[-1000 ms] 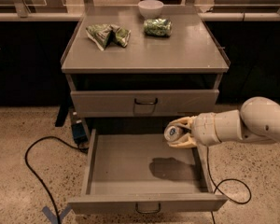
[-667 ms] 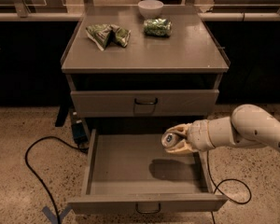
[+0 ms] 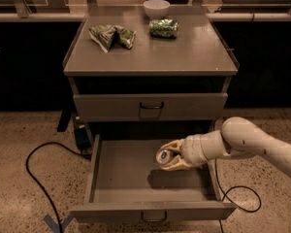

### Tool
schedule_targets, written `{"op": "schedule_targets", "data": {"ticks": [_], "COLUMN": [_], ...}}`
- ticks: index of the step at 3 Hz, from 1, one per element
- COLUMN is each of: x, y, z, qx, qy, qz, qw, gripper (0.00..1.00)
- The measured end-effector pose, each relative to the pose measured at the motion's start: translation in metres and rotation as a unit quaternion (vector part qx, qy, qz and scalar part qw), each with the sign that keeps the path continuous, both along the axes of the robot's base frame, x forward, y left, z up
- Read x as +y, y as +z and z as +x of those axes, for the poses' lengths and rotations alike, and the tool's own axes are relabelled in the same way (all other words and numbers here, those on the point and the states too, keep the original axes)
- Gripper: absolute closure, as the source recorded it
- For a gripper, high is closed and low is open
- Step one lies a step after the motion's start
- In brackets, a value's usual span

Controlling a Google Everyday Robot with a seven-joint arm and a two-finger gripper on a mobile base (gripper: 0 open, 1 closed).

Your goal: Place redbull can into middle drawer

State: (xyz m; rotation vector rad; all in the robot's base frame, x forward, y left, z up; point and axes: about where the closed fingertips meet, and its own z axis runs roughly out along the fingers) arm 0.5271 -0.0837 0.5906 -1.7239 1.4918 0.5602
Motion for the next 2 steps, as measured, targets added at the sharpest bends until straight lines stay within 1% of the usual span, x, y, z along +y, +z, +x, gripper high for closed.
{"op": "schedule_targets", "data": {"ticks": [1,2], "x": [0.035,0.057], "y": [-0.052,-0.092], "z": [-0.005,-0.011], "qx": [0.042,0.062], "qy": [0.035,0.063], "qz": [0.017,-0.008], "qw": [0.9984,0.9960], "gripper": [1.00,1.00]}}
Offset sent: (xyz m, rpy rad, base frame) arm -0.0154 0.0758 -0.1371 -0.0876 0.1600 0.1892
